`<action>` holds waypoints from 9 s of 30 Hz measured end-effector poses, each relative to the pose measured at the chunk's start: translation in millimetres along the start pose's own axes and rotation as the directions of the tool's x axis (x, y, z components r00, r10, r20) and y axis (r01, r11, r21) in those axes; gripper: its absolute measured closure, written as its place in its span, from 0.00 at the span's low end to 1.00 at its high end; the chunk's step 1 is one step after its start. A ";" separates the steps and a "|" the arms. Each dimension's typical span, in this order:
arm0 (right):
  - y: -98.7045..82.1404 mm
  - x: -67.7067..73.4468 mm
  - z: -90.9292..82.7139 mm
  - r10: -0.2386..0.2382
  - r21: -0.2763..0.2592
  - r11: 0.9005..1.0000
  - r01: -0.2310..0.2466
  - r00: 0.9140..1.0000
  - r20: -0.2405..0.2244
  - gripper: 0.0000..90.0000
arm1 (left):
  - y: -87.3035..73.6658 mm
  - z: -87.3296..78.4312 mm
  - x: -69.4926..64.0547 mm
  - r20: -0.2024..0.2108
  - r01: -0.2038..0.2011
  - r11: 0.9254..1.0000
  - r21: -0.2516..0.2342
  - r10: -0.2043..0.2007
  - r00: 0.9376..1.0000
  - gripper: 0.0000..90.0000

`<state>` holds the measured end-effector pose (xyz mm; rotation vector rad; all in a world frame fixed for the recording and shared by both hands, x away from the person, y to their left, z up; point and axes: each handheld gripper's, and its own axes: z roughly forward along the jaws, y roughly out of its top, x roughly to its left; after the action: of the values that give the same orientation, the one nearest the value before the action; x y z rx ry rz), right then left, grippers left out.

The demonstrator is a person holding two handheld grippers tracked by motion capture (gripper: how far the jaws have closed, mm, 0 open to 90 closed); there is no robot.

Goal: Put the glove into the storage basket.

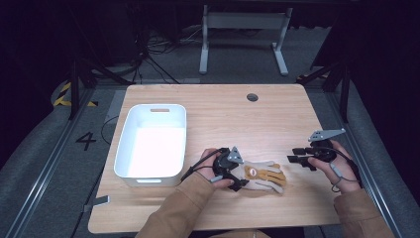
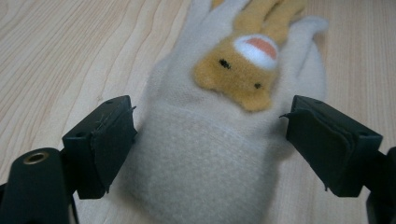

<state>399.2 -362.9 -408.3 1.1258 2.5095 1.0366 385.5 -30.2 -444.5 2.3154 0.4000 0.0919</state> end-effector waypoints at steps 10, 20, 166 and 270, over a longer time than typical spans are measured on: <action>-0.4 0.3 1.9 -0.002 -0.001 1.000 0.002 1.000 -0.008 0.62 | 0.3 15.6 -2.4 0.000 -0.017 1.000 0.025 0.017 1.000 0.17; -0.7 2.7 3.3 -0.003 0.003 1.000 0.003 1.000 -0.014 0.62 | 3.7 16.5 -6.7 0.001 -0.055 0.998 0.031 0.055 0.998 0.17; 14.0 -16.4 9.5 0.023 -0.050 0.998 -0.026 0.999 -0.043 0.63 | 36.8 -28.7 -11.1 -0.058 0.204 0.972 0.113 -0.199 0.978 0.80; 28.8 -33.9 22.7 0.103 -0.038 0.994 -0.107 0.991 -0.080 0.62 | 39.1 -177.6 78.9 -0.366 0.686 0.725 -0.070 -0.658 0.658 0.79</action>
<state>449.1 -362.1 -408.8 1.2403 2.4977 1.1766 437.3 91.2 -296.6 2.0597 1.4630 0.1431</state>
